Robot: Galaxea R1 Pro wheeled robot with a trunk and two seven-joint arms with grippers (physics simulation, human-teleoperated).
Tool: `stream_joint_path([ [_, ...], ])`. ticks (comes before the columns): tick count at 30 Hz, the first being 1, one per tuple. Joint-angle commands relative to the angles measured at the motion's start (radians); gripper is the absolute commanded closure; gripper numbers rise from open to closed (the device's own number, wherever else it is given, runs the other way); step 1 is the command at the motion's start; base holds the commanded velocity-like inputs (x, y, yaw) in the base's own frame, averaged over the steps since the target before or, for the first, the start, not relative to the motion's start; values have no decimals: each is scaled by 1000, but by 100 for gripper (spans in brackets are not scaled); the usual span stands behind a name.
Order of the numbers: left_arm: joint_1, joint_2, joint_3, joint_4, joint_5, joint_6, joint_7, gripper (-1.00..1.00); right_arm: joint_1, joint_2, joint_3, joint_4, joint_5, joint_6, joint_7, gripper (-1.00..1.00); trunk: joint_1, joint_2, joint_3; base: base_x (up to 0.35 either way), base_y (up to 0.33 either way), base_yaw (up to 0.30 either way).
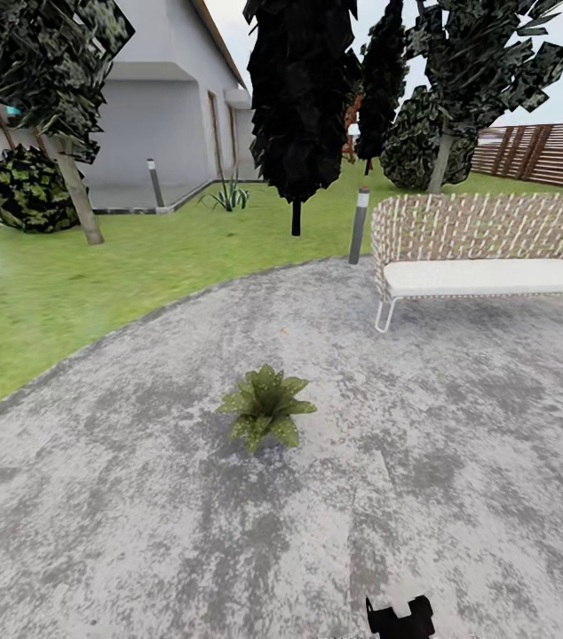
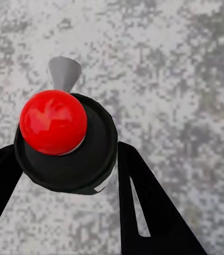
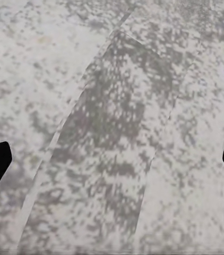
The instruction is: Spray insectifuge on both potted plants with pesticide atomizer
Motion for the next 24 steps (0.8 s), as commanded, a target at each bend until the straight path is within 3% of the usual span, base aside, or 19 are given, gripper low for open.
stream_joint_path([
  [1,0,0,8,0,-9,-4,-4,100,-1,0,6,2,5,-1,-9,-100,0,0,-1,0,22,-300],
  [5,0,0,8,0,-9,-4,-4,100,-1,0,6,0,1,-1,-9,-100,0,0,-1,0,6,-300],
  [13,0,-2,8,2,-8,-4,-4,100,-1,-3,5,-4,-118,-2,-12,-100,0,0,-1,0,0,-300],
  [24,0,-12,7,3,-9,-5,-6,100,-2,-5,5,-5,-131,0,-11,-100,0,0,-1,0,0,-300],
])
